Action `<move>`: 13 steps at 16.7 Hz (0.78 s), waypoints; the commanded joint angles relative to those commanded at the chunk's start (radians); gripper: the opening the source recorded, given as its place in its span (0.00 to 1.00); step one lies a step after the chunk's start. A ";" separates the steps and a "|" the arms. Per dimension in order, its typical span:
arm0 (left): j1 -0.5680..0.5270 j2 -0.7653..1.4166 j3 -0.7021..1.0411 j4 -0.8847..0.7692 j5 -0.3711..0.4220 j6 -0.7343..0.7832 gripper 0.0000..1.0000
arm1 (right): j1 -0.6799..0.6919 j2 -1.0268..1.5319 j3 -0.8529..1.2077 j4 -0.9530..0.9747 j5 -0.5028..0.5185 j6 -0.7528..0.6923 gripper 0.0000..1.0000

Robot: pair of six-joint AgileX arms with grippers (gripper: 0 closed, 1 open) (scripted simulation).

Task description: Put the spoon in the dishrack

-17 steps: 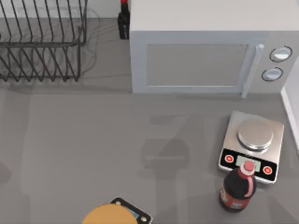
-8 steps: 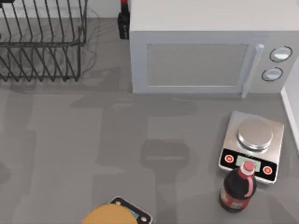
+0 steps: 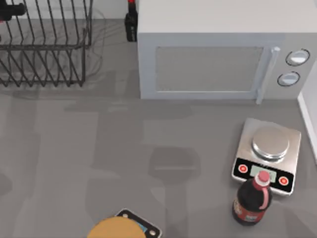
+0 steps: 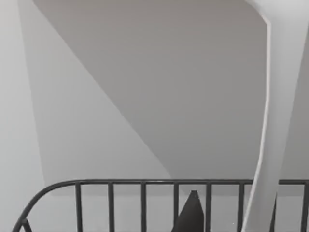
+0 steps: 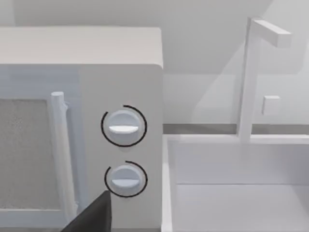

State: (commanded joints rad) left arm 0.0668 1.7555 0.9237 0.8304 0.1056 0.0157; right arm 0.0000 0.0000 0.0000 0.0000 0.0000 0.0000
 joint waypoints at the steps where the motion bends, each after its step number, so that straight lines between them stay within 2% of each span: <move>1: 0.000 0.000 0.000 0.000 0.000 0.000 0.08 | 0.000 0.000 0.000 0.000 0.000 0.000 1.00; 13: 0.000 0.000 0.000 0.000 0.000 0.000 0.98 | 0.000 0.000 0.000 0.000 0.000 0.000 1.00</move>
State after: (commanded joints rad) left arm 0.0668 1.7555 0.9237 0.8304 0.1056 0.0157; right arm 0.0000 0.0000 0.0000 0.0000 0.0000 0.0000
